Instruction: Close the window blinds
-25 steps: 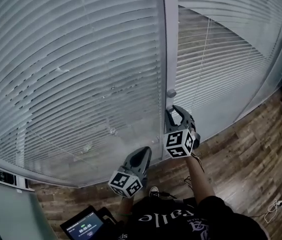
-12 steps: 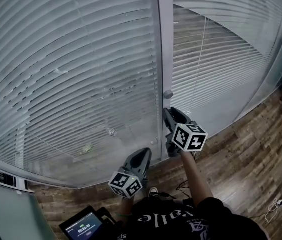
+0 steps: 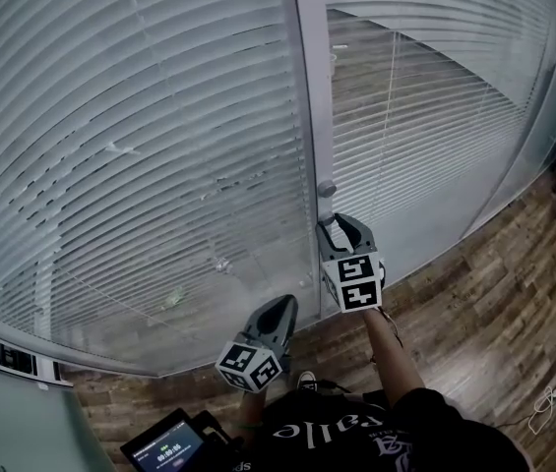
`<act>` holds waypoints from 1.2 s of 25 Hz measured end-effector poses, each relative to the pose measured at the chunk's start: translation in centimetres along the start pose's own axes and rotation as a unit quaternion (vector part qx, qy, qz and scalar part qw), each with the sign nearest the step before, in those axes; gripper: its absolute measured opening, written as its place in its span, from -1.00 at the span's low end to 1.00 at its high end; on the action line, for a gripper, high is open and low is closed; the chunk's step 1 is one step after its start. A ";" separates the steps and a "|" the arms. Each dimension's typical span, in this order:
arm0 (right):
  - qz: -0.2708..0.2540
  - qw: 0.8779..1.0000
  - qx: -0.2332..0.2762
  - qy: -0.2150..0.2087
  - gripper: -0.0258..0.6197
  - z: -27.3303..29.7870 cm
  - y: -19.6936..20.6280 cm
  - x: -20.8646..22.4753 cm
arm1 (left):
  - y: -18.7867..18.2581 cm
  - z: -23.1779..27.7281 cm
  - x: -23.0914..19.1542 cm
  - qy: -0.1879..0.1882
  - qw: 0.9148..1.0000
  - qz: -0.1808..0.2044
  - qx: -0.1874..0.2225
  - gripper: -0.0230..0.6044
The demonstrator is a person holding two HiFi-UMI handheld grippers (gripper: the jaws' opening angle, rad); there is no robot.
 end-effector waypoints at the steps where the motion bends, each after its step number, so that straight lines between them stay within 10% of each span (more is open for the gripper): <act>1: 0.084 0.996 -0.002 0.000 -0.50 -0.1 0.3 0.2 | 0.0 -0.2 0.0 -0.001 1.000 -0.001 0.001 -0.91; 7: 0.411 0.910 0.037 -0.031 -0.50 0.2 0.5 1.0 | -0.3 -0.8 -0.3 -0.011 1.000 -0.010 0.006 -0.91; 9: 0.337 0.941 0.028 -0.026 -0.50 0.1 0.3 1.1 | -0.1 -0.8 -0.4 -0.013 1.000 -0.010 0.004 -0.91; 11: 0.092 0.996 0.001 -0.002 -0.50 0.2 0.0 0.6 | 0.1 -0.7 -0.6 -0.015 1.000 -0.009 0.001 -0.91; 13: -0.182 0.983 -0.024 0.016 -0.51 0.5 -0.2 -0.2 | 0.2 -0.5 -1.0 -0.017 1.000 -0.010 0.000 -0.91; 15: -0.293 0.956 -0.029 0.018 -0.51 0.8 -0.1 -0.5 | 0.3 -0.2 -1.3 -0.018 1.000 -0.013 -0.001 -0.91; 19: -0.026 1.000 0.002 0.010 -0.50 1.0 -0.3 0.1 | 0.3 0.0 -1.5 -0.018 1.000 -0.015 -0.002 -0.91; 24: 0.342 0.939 0.025 0.004 -0.50 0.7 -0.4 2.2 | 0.4 0.1 -1.5 -0.016 1.000 -0.014 -0.005 -0.91; 27: 0.265 0.964 0.018 -0.015 -0.50 0.5 -0.6 1.9 | 0.6 0.0 -1.4 -0.017 1.000 -0.015 -0.007 -0.91; 30: -0.043 0.999 0.003 -0.012 -0.51 0.5 -1.3 0.3 | 0.7 0.3 -1.5 -0.018 1.000 -0.014 -0.010 -0.91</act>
Point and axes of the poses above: the fingertips, and each gripper's own axes: z forward along the fingers, x to its right, y out of its underside, the point moved 3 cm from there along -z, backward along the fingers, and after that the axes turned 10 degrees about x, right-handed, at the moved point
